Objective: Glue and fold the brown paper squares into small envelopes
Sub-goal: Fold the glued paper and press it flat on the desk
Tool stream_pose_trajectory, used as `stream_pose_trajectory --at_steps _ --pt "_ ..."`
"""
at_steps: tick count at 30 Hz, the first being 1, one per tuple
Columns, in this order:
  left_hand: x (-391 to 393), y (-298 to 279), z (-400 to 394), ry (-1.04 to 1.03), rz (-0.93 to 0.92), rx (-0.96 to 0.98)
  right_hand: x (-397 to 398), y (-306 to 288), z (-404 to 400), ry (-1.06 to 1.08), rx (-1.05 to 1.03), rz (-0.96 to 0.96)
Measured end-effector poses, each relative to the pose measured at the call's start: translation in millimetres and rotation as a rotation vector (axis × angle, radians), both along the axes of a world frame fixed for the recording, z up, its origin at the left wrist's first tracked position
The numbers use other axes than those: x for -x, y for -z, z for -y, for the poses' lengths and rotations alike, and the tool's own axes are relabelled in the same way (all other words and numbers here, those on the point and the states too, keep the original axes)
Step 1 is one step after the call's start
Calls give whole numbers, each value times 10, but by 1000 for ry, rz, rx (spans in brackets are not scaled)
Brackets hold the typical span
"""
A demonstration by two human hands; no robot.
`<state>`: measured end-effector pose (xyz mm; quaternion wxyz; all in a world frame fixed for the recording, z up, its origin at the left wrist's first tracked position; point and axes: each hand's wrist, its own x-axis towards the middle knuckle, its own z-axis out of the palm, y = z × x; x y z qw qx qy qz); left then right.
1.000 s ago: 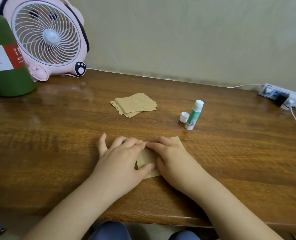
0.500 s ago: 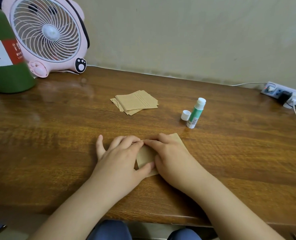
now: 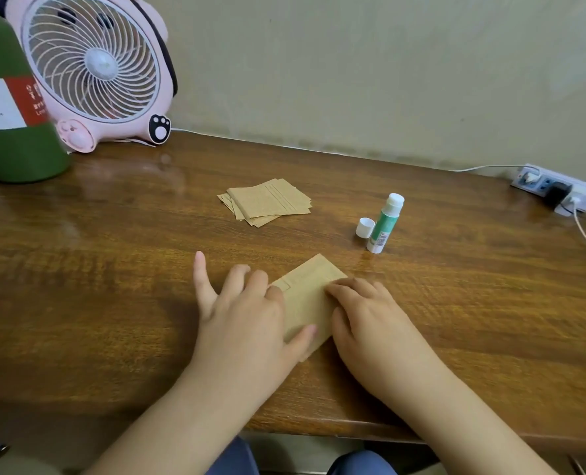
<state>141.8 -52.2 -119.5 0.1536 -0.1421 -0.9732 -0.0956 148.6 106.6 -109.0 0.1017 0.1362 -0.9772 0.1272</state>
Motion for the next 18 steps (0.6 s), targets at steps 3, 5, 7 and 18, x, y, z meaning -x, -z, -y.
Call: stream_pose_trajectory --at_steps 3,5,7,18 --pt "-127 -19 -84 85 -10 13 117 11 -63 -27 10 47" --pt "-112 -124 -91 151 95 33 210 1 -135 -52 27 88" --pt "29 -161 -52 197 136 18 279 -14 -203 -86 42 104" --pt "468 -2 92 199 263 32 447 9 72 -124 -3 92"
